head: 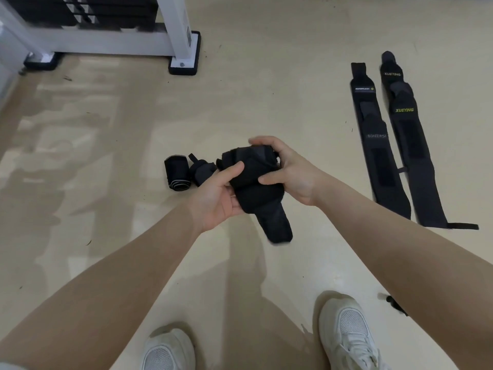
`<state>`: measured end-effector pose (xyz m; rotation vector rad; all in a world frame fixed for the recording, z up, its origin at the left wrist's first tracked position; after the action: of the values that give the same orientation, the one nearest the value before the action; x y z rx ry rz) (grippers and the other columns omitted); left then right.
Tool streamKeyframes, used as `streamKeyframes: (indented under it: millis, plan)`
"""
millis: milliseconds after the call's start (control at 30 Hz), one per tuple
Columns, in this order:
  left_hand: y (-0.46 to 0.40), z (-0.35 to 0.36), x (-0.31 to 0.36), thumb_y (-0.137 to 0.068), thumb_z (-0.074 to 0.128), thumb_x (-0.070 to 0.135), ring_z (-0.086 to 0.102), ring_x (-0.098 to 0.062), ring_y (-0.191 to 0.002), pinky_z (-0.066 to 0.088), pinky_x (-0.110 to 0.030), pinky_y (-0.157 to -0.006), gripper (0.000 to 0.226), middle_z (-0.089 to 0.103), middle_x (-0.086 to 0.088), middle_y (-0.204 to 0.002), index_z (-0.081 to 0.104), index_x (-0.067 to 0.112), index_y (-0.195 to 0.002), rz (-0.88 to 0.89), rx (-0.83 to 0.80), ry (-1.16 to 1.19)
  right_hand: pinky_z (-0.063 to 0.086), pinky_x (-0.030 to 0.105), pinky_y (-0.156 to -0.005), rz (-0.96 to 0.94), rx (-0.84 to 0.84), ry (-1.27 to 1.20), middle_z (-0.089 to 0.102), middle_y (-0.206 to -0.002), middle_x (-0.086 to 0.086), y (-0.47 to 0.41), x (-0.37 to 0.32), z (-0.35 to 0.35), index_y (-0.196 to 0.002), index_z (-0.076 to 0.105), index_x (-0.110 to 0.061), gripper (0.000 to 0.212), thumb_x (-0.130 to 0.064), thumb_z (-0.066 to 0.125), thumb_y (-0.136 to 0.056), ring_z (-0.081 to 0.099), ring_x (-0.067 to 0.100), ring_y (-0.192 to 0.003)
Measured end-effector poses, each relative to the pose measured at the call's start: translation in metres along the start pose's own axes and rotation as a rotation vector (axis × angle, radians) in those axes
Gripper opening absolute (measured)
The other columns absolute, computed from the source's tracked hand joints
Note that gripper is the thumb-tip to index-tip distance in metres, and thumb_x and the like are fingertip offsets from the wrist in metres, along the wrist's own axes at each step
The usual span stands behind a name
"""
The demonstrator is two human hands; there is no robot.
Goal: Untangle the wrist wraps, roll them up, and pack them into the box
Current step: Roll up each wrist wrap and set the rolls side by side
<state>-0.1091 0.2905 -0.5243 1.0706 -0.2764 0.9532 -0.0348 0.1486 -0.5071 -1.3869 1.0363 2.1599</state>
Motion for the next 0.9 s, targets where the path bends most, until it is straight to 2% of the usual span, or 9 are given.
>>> streamKeyframes:
  millis: [100,167,233,367,567,667,733,800,900]
  plan:
    - [-0.002,0.001,0.004,-0.082,0.064,0.024,0.069,-0.025,-0.098,0.057,-0.042,-0.079,0.05,0.067,-0.007,-0.116,0.05,0.019,-0.13,0.063,0.043,-0.044,0.054,0.037,-0.086,0.142,0.059,-0.094,0.043,-0.135,0.0,0.0,0.005,0.0,-0.144,0.02,-0.034,0.082,-0.013,0.07,-0.082,0.058,0.017,-0.112]
    - [-0.002,0.003,0.004,-0.087,0.062,0.014,0.07,-0.019,-0.072,0.059,-0.036,-0.071,0.039,0.07,-0.005,-0.097,0.049,0.02,-0.124,0.068,0.082,-0.091,0.057,0.032,-0.073,0.213,0.129,-0.095,0.052,-0.126,0.002,0.001,0.005,0.001,-0.142,0.029,-0.025,0.062,-0.027,0.063,-0.09,0.064,0.017,-0.097]
    - [-0.003,0.005,0.002,-0.089,0.058,0.003,0.066,-0.016,-0.058,0.06,-0.033,-0.07,0.04,0.067,-0.005,-0.091,0.046,0.02,-0.123,0.071,0.117,-0.118,0.056,0.025,-0.061,0.239,0.183,-0.07,0.058,-0.114,0.003,0.0,0.006,0.001,-0.132,0.042,-0.02,0.038,-0.023,0.054,-0.096,0.066,0.014,-0.08]
    - [-0.002,0.007,-0.001,-0.088,0.054,-0.009,0.069,-0.02,-0.068,0.059,-0.032,-0.072,0.05,0.062,-0.01,-0.116,0.041,0.016,-0.13,0.097,0.104,-0.123,0.057,0.026,-0.062,0.202,0.198,-0.106,0.056,-0.111,0.007,0.0,0.009,-0.002,-0.126,0.044,-0.018,0.037,-0.004,0.054,-0.092,0.066,0.019,-0.082]
    - [-0.001,0.012,0.004,-0.09,0.06,0.007,0.071,-0.022,-0.074,0.059,-0.034,-0.071,0.046,0.069,-0.004,-0.099,0.046,0.017,-0.133,0.091,0.069,-0.072,0.057,0.04,-0.083,0.104,0.143,-0.017,0.049,-0.126,0.007,0.0,0.007,0.0,-0.128,0.043,-0.022,0.047,0.0,0.055,-0.09,0.062,0.024,-0.103]
    - [-0.003,0.011,0.005,-0.089,0.061,0.006,0.07,-0.023,-0.071,0.059,-0.034,-0.068,0.048,0.067,-0.008,-0.1,0.045,0.015,-0.134,0.095,0.125,0.01,0.049,0.039,-0.098,-0.029,0.27,0.23,0.037,-0.14,0.002,0.001,0.005,0.005,-0.136,0.039,-0.031,0.047,-0.011,0.049,-0.094,0.051,0.019,-0.121]
    - [-0.005,0.008,0.007,-0.087,0.063,0.006,0.071,-0.024,-0.071,0.059,-0.035,-0.068,0.048,0.067,-0.008,-0.102,0.047,0.014,-0.132,0.119,0.14,0.015,0.041,0.033,-0.106,-0.207,0.355,0.384,0.039,-0.137,-0.003,0.004,-0.001,0.008,-0.131,0.049,-0.027,0.035,-0.025,0.038,-0.098,0.045,0.012,-0.125]
    - [-0.005,0.005,0.009,-0.087,0.064,0.006,0.071,-0.024,-0.071,0.059,-0.034,-0.068,0.043,0.068,-0.007,-0.101,0.051,0.015,-0.127,0.138,0.135,-0.002,0.036,0.02,-0.103,-0.29,0.297,0.426,0.043,-0.132,-0.004,0.008,-0.005,0.008,-0.111,0.062,-0.023,0.034,-0.034,0.035,-0.093,0.043,0.003,-0.122]
    - [-0.004,0.0,0.009,-0.086,0.065,0.008,0.071,-0.026,-0.077,0.059,-0.035,-0.07,0.043,0.07,-0.005,-0.102,0.052,0.018,-0.126,0.142,0.122,-0.056,0.034,0.009,-0.095,-0.339,0.177,0.685,0.048,-0.129,0.001,0.01,-0.001,0.008,-0.098,0.065,-0.014,0.023,-0.027,0.054,-0.084,0.045,0.005,-0.116]
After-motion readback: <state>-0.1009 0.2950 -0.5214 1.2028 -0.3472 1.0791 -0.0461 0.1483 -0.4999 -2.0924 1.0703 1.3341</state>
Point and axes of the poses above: each hand's wrist, its own y-axis away from the middle knuckle, its own z-axis out of the palm, x = y × z, the point moved 2 cm from there along -y, towards the middle knuckle
